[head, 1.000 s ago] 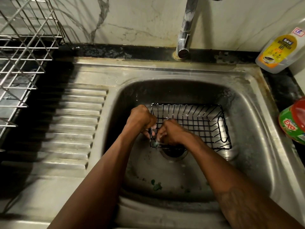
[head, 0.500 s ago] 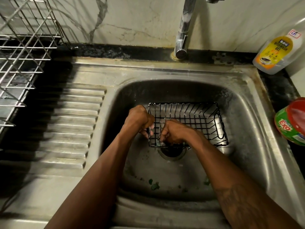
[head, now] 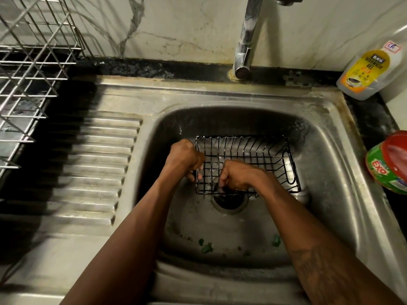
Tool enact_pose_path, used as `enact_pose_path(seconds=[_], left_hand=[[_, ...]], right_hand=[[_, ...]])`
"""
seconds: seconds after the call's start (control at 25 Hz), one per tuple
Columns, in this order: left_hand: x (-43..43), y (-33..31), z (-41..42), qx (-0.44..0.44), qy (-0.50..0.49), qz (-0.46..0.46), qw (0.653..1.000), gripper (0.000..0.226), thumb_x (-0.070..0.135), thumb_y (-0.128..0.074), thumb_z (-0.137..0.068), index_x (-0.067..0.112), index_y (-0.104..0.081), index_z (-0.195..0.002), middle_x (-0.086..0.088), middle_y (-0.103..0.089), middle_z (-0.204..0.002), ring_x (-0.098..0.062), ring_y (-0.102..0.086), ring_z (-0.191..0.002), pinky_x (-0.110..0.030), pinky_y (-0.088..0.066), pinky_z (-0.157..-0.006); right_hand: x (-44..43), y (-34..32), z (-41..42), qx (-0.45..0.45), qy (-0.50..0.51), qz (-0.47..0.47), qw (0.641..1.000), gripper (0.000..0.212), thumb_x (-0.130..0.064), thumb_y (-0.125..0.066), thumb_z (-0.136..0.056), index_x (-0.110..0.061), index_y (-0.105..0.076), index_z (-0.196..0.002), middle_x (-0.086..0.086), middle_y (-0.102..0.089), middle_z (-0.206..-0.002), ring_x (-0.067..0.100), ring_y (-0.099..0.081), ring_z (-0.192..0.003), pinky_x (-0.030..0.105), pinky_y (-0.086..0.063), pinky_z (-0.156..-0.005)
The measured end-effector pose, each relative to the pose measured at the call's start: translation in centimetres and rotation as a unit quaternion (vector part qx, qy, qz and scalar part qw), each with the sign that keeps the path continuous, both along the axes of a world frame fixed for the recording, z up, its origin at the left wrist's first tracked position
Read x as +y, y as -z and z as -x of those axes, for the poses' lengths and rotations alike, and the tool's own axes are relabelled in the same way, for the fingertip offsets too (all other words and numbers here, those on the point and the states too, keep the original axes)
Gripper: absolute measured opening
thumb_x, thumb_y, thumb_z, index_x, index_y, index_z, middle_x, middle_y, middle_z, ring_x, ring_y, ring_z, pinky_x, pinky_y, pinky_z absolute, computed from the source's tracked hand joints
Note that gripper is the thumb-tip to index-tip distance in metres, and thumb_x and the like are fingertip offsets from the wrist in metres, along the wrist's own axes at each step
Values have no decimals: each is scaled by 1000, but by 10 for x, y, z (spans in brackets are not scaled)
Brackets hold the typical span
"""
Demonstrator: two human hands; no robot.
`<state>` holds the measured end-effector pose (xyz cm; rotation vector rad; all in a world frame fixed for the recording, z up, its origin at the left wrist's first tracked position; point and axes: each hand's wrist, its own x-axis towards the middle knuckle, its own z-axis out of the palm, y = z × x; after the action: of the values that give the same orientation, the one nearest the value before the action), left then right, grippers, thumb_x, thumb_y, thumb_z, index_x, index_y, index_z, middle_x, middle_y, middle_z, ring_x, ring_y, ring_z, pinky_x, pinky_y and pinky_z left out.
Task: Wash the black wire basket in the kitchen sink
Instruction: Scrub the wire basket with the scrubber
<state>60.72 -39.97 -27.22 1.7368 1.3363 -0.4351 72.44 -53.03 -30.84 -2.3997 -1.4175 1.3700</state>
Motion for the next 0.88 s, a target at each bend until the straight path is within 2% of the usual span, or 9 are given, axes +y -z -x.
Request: enact_pose_path(seconds=[0.08,0.24,0.32,0.44,0.52,0.6,0.64,0.76,0.88], left_hand=[[0,2,1,3,2,4,1000,7,4,-64,-93,1,-70,-92,-11,-75,-66,-21,-71,-48,-25,-53,-44],[1,7,2,7,19,36,999,17,-3,-56,-93,1,-70,-85,-11,-74,-62,-22,-69,-46,-27,-53,-45],[1,4,2,-1,8,28,1000,13,2,-56,-95,-1,-69,-94,-12,-74,-63,-23,-70,-47,-27,-53,-45],[-1,0,2,-2,7,7,1000,15,5,-57,-96,-2,-69,-99,-13,-75,-67,-22,-71,-48,-29,-57,-51],[-1,-2,3,-7,-2,10,1000,16,6,-57,-96,-2,-70,-102,-13,-75,-66,-21,-71,-49,-29,-57,-51],[-2,-5,4,-7,-5,10,1000,14,8,-61,-96,-1,-70,-102,-12,-75,-67,-21,-72,-53,-29,-59,-55],[-2,-7,4,-6,-5,11,1000,13,9,-63,-95,-1,-71,-100,-12,-76,-68,-21,-74,-56,-30,-62,-61],[-5,-14,5,-15,-11,14,1000,15,8,-61,-96,-2,-72,-96,-12,-76,-69,-23,-76,-64,-35,-64,-75],[-7,-17,6,-18,-10,5,1000,21,10,-56,-99,-3,-72,-96,-13,-76,-71,-25,-77,-70,-37,-64,-78]], right_hand=[[3,6,-1,-19,57,-98,993,19,-3,-72,-87,-21,-76,-84,-7,-73,-93,5,-67,-88,24,-57,-79],[8,17,-15,-153,116,-291,937,25,1,-66,-88,-17,-74,-74,5,-69,-81,17,-65,-72,33,-55,-63],[7,12,-15,-155,80,-265,948,17,0,-69,-89,-13,-79,-87,6,-71,-93,18,-67,-82,27,-54,-70],[-2,-5,-13,-30,31,-68,997,17,0,-72,-87,-16,-79,-89,-4,-74,-101,9,-69,-88,20,-55,-73],[-6,-8,-12,8,-12,24,1000,24,3,-68,-88,-17,-80,-91,-8,-73,-99,7,-67,-91,21,-55,-71],[-7,-5,-12,2,17,-11,1000,22,2,-68,-88,-17,-78,-90,-8,-71,-96,5,-66,-89,21,-56,-72],[-5,-2,-13,-22,58,-76,995,18,-1,-69,-89,-17,-77,-91,-8,-69,-94,4,-65,-86,22,-56,-75],[0,12,-22,-121,165,-262,943,14,-4,-63,-95,-9,-75,-92,-3,-68,-97,12,-66,-80,26,-57,-73],[4,21,-23,-160,76,-241,954,18,6,-63,-90,-8,-75,-94,9,-69,-106,12,-65,-82,18,-53,-70]])
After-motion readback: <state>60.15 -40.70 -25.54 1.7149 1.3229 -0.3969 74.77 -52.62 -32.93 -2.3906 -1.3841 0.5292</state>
